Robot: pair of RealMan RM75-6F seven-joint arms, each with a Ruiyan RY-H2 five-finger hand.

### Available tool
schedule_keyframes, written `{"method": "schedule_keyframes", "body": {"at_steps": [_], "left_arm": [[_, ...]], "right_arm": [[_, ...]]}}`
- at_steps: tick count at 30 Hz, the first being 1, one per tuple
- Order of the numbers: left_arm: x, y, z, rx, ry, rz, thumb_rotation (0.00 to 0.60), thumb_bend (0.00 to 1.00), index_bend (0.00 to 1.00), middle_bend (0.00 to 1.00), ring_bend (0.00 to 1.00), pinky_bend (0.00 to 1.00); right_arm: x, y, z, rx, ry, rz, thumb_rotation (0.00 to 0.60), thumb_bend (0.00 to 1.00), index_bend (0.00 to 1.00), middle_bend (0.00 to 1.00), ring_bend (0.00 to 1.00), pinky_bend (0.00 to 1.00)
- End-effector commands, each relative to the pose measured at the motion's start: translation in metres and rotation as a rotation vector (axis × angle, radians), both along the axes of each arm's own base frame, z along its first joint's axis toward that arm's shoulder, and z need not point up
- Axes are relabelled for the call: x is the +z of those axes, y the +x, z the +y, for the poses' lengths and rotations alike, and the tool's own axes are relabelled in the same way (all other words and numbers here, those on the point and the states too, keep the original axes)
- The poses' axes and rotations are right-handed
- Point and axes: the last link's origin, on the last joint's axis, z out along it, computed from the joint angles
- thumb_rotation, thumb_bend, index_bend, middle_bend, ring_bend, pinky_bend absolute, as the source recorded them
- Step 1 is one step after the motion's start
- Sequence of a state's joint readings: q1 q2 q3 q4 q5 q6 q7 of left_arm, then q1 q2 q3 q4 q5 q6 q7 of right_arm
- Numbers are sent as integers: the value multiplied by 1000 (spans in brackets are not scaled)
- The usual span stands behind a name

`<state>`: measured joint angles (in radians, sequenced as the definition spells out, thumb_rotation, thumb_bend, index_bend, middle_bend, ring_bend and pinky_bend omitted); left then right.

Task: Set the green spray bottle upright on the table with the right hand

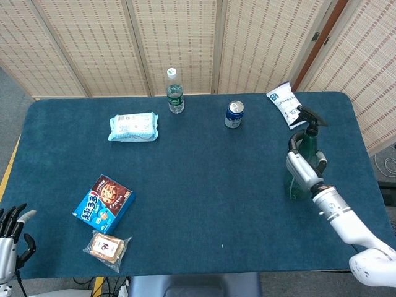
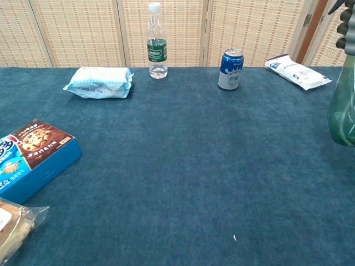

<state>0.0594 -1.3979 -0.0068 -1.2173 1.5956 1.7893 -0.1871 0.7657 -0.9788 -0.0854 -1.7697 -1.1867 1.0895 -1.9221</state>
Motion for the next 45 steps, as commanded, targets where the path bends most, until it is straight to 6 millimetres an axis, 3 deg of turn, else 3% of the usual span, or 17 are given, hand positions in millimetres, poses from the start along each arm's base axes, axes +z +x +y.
{"method": "schedule_keyframes", "body": {"at_steps": [1, 16, 25, 32, 45], "left_arm": [[-1, 0, -4, -2, -5, 5, 600, 738, 215, 143, 106, 0], [-12, 8, -30, -33, 3, 13, 600, 738, 215, 143, 106, 0], [-22, 5, -42, -50, 6, 22, 600, 737, 215, 143, 106, 0], [-32, 0, -46, -45, -6, 48, 600, 737, 216, 143, 106, 0], [-37, -1, -56, -60, 4, 52, 600, 737, 215, 143, 106, 0]], "right_arm": [[-9, 1, 8, 27, -2, -7, 600, 297, 437, 427, 329, 324], [-17, -3, 34, 201, -114, 28, 600, 296, 437, 426, 330, 316], [-36, -30, 23, 279, -129, 9, 600, 293, 437, 426, 330, 313], [-62, -56, 14, 298, -103, -36, 600, 292, 437, 426, 330, 312], [-84, -68, 20, 351, -77, -85, 600, 290, 437, 426, 330, 312]]}}
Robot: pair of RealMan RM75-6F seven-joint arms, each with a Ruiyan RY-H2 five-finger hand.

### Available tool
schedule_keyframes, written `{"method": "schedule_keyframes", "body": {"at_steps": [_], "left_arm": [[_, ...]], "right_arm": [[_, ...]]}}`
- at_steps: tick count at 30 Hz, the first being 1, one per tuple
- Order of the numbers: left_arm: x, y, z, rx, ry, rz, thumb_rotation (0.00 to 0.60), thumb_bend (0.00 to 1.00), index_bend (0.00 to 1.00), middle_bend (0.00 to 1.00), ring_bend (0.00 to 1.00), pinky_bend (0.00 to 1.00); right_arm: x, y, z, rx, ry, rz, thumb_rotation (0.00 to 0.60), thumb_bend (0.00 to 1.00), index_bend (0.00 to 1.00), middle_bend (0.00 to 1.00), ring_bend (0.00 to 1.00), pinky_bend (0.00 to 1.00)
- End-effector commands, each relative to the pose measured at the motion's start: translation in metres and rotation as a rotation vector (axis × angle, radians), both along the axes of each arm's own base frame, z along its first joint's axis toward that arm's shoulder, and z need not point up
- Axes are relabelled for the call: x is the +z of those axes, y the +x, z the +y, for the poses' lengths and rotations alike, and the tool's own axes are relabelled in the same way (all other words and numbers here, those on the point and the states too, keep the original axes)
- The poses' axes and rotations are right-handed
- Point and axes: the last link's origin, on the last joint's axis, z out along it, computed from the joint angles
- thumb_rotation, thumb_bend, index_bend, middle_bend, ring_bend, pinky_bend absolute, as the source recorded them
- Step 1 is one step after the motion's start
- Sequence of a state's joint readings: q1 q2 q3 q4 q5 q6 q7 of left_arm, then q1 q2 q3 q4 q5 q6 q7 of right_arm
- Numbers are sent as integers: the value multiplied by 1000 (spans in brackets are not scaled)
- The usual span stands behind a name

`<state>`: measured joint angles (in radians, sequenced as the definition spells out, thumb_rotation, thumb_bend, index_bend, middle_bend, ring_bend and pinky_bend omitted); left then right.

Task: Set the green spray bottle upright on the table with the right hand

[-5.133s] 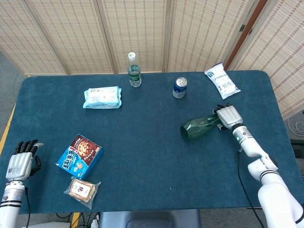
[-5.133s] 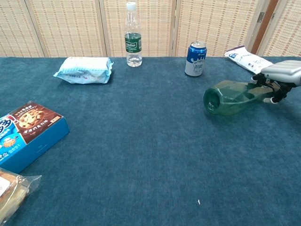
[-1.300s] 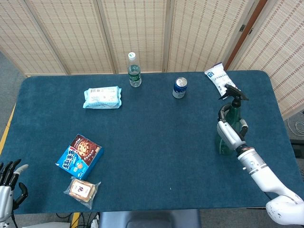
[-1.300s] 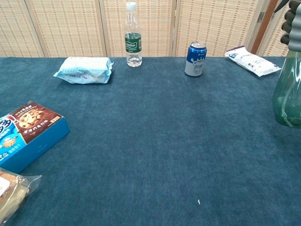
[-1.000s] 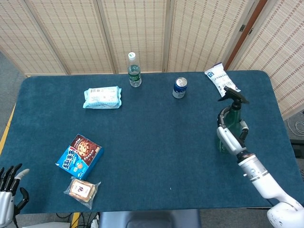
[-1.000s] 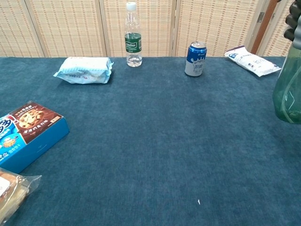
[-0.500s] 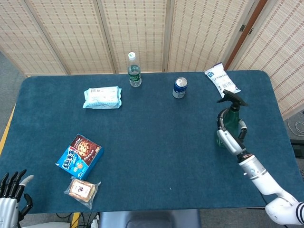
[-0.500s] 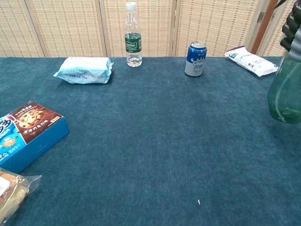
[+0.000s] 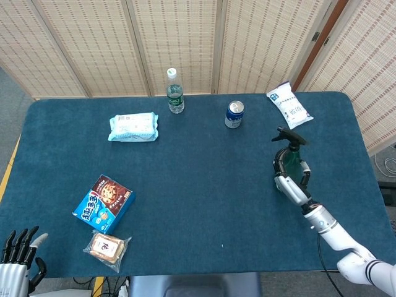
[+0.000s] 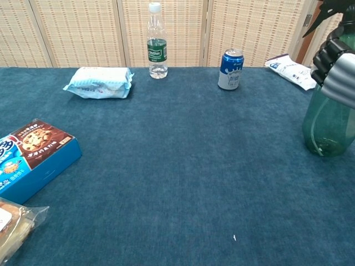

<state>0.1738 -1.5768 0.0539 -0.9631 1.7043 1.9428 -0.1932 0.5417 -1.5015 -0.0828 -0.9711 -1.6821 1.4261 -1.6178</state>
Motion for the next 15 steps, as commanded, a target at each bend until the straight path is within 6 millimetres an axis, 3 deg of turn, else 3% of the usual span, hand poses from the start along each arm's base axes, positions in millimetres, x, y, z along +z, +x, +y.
{"method": "schedule_keyframes", "body": {"at_steps": [1, 7, 15], "left_arm": [[0, -1, -1, 0, 1, -2, 600, 738, 215, 143, 106, 0], [1, 0, 1, -9, 5, -10, 600, 738, 215, 143, 106, 0], [0, 2, 6, -1, 0, -7, 600, 737, 215, 143, 106, 0]], "right_arm": [[-2, -1, 6, 11, 4, -6, 600, 290, 437, 426, 330, 312], [1, -6, 27, 38, 4, -35, 600, 290, 437, 426, 330, 312], [18, -34, 51, -10, -30, -68, 600, 290, 437, 427, 330, 312]]}}
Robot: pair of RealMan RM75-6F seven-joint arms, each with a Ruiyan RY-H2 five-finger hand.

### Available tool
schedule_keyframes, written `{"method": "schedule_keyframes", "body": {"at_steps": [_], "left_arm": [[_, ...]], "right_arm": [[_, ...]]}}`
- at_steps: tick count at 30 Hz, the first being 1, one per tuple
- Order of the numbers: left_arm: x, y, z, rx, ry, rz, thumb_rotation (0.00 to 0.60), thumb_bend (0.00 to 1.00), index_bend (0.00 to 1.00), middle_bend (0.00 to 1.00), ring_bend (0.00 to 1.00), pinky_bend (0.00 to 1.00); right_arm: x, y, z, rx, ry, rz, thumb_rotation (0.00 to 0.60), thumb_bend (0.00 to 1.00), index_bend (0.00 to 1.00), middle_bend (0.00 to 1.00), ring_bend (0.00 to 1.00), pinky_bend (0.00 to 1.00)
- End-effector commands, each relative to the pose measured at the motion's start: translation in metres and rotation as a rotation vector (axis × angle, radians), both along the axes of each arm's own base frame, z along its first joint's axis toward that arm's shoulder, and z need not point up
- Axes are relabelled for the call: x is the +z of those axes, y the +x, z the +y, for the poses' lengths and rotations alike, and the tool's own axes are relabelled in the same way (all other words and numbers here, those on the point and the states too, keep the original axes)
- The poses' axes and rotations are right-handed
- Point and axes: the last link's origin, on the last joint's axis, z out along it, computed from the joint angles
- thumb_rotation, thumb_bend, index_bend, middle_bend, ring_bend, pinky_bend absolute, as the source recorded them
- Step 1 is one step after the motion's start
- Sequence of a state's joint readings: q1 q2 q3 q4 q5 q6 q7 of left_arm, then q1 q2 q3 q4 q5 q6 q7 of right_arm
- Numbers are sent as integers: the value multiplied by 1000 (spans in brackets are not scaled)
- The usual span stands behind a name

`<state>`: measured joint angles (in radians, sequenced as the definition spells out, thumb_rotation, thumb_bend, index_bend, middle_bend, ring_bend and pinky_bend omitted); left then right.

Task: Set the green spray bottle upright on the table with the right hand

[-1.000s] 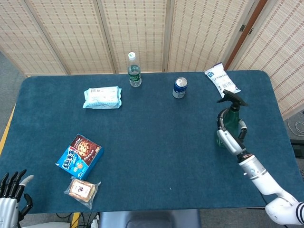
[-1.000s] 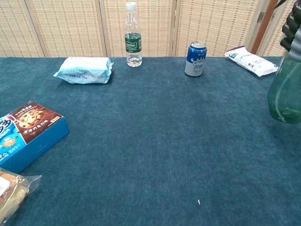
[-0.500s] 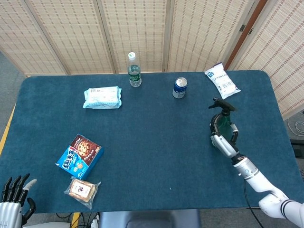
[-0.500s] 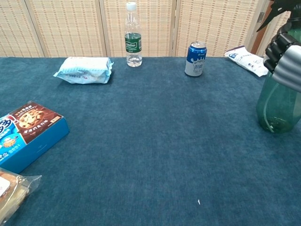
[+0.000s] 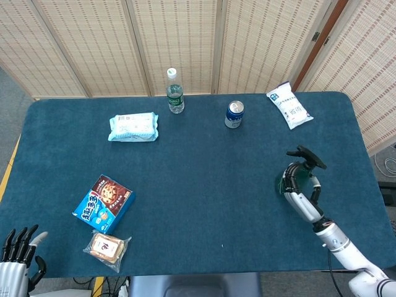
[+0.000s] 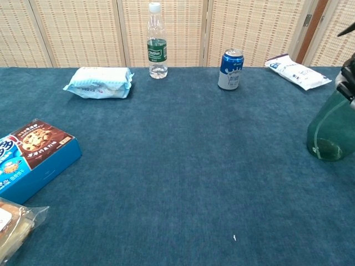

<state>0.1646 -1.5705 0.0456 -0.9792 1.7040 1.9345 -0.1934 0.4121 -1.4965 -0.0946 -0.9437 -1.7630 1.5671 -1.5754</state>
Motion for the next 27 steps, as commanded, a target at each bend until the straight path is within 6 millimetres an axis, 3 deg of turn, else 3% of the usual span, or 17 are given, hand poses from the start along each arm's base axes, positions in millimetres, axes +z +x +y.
{"method": "schedule_keyframes", "body": {"at_steps": [1, 10, 27], "left_arm": [[-1, 1, 2, 4, -5, 2, 600, 737, 216, 143, 106, 0], [-7, 6, 8, 4, -28, 18, 600, 738, 215, 143, 106, 0], [-9, 1, 6, 15, -37, 15, 600, 738, 216, 143, 106, 0]], "right_arm": [[7, -14, 7, -25, -13, -15, 600, 290, 437, 427, 330, 312], [10, -32, 5, -49, -16, -52, 600, 290, 437, 426, 330, 311], [7, -23, 1, -29, -8, -53, 600, 279, 437, 426, 330, 306]]}}
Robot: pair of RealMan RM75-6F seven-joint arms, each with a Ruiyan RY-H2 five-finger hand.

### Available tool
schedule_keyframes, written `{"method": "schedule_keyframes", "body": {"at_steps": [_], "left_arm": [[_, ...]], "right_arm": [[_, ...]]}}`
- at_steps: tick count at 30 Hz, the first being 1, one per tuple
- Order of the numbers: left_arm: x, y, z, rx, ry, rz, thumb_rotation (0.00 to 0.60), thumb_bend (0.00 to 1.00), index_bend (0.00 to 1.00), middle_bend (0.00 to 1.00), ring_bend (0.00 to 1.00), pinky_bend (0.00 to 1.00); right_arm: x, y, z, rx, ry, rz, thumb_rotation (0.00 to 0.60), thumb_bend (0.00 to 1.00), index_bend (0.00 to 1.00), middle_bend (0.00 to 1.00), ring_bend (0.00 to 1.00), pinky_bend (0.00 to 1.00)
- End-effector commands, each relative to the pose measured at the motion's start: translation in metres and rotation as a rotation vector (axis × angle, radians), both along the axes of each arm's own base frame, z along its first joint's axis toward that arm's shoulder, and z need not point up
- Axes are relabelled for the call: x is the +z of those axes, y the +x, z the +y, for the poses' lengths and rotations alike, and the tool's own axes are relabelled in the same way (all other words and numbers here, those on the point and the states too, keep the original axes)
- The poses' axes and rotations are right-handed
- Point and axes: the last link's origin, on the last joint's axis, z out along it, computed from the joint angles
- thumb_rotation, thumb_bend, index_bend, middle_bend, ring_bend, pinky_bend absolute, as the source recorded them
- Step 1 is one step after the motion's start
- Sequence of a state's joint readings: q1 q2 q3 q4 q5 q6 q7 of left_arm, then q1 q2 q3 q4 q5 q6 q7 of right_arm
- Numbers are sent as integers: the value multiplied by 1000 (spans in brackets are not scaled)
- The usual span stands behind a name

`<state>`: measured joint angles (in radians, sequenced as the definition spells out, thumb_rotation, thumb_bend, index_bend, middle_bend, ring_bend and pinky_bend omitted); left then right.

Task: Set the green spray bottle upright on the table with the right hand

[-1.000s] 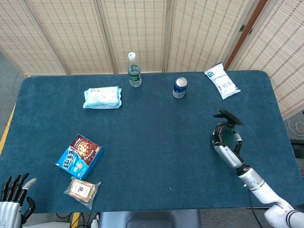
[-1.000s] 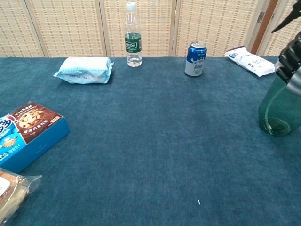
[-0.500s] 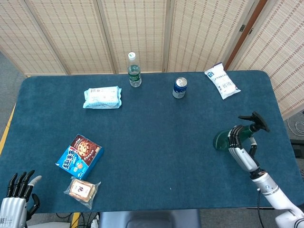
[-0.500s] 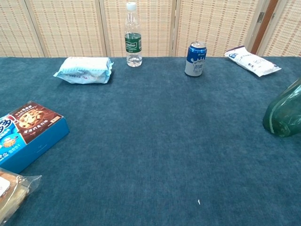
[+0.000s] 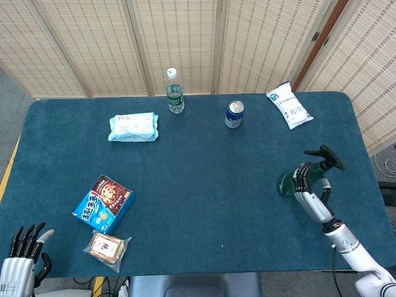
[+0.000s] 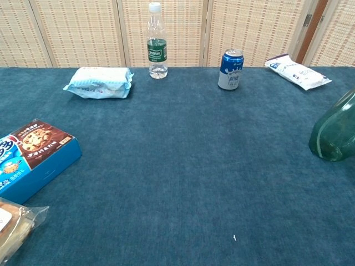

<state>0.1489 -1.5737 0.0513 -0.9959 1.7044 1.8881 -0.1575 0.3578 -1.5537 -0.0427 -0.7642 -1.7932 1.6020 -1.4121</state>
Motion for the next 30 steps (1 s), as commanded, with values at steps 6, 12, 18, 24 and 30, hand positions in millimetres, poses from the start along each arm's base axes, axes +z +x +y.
{"method": "schedule_keyframes", "body": {"at_steps": [6, 12, 18, 24, 30], "left_arm": [[-1, 0, 0, -6, -1, 0, 600, 737, 215, 143, 106, 0], [-2, -2, 0, -4, -4, 2, 600, 737, 215, 143, 106, 0], [-1, -2, 0, -5, -2, -2, 600, 737, 215, 143, 106, 0], [-1, -2, 1, -6, -1, -1, 600, 738, 215, 143, 106, 0], [-3, -3, 0, -4, -5, -5, 600, 738, 216, 143, 106, 0]], "right_arm": [[-1, 3, -2, -1, 7, 2, 600, 272, 437, 425, 332, 301], [0, 4, -2, -4, 16, 6, 600, 264, 434, 421, 332, 293], [0, 4, -1, -6, 18, 8, 600, 259, 388, 393, 315, 291], [2, 6, 0, -5, 16, 5, 600, 255, 371, 371, 292, 284], [1, 10, 0, -10, 29, 9, 600, 246, 350, 340, 265, 279]]}}
